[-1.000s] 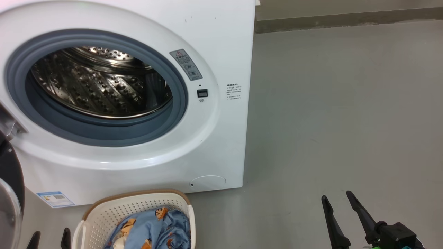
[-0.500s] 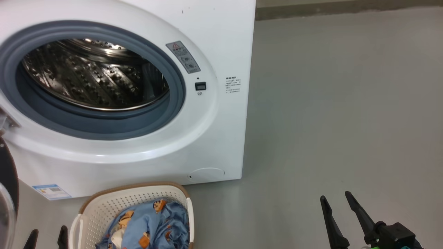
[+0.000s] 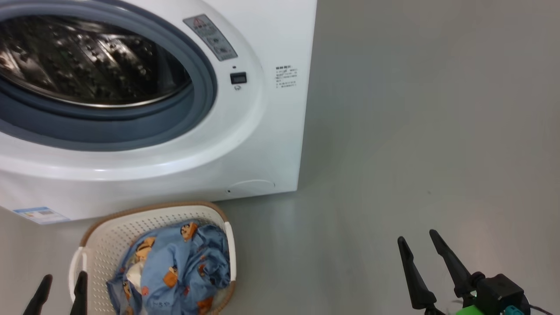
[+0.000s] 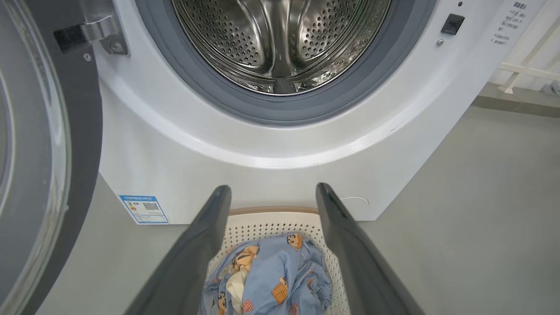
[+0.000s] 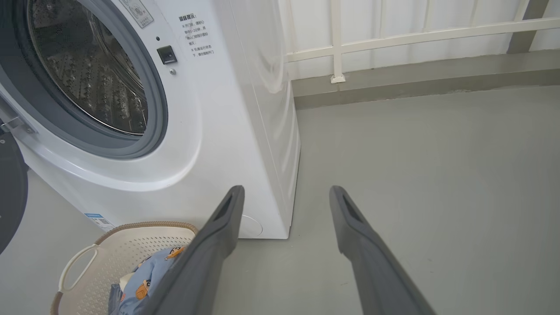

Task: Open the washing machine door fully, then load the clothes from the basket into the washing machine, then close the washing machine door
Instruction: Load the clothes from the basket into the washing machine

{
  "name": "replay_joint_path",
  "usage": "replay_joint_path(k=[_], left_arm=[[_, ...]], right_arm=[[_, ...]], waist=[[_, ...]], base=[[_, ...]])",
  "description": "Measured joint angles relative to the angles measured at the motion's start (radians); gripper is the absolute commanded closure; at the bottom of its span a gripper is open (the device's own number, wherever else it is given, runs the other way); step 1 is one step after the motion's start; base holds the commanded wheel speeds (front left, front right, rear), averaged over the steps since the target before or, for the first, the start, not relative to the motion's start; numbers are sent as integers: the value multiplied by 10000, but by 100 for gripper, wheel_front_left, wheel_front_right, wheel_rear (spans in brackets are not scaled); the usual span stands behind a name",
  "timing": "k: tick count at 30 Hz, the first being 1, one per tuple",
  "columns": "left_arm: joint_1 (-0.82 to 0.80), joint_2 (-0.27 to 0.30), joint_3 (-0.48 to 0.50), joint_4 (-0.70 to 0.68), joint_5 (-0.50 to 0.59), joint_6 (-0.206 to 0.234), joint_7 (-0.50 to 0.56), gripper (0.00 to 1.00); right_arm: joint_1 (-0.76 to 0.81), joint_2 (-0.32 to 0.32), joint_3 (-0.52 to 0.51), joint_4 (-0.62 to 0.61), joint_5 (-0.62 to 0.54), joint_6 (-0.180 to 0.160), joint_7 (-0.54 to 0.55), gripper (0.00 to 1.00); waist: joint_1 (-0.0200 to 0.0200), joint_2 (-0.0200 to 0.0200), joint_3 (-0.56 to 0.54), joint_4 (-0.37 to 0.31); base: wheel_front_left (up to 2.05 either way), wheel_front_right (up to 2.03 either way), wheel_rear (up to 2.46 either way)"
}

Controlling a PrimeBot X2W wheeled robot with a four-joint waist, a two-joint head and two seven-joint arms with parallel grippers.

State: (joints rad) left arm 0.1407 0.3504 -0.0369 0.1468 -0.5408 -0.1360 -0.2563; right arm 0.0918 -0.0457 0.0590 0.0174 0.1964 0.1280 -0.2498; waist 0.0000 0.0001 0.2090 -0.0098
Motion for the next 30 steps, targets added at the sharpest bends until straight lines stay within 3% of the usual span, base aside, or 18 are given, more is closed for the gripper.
replay_joint_path(k=[10, 30], left_arm=[[-709, 920, -1151, 525, -926, 0, 2, 0], [-2073, 3398, -2903, 1120, -2880, 0, 2, 0]], right_arm=[[-173, -2, 318, -581, 4, 0, 0, 0], [-302, 0, 924, -2113, 267, 0, -2, 0]], waist=[[0, 0, 1220, -307], [0, 0, 4081, -1485]], base=[[0, 0, 0], [0, 0, 0]])
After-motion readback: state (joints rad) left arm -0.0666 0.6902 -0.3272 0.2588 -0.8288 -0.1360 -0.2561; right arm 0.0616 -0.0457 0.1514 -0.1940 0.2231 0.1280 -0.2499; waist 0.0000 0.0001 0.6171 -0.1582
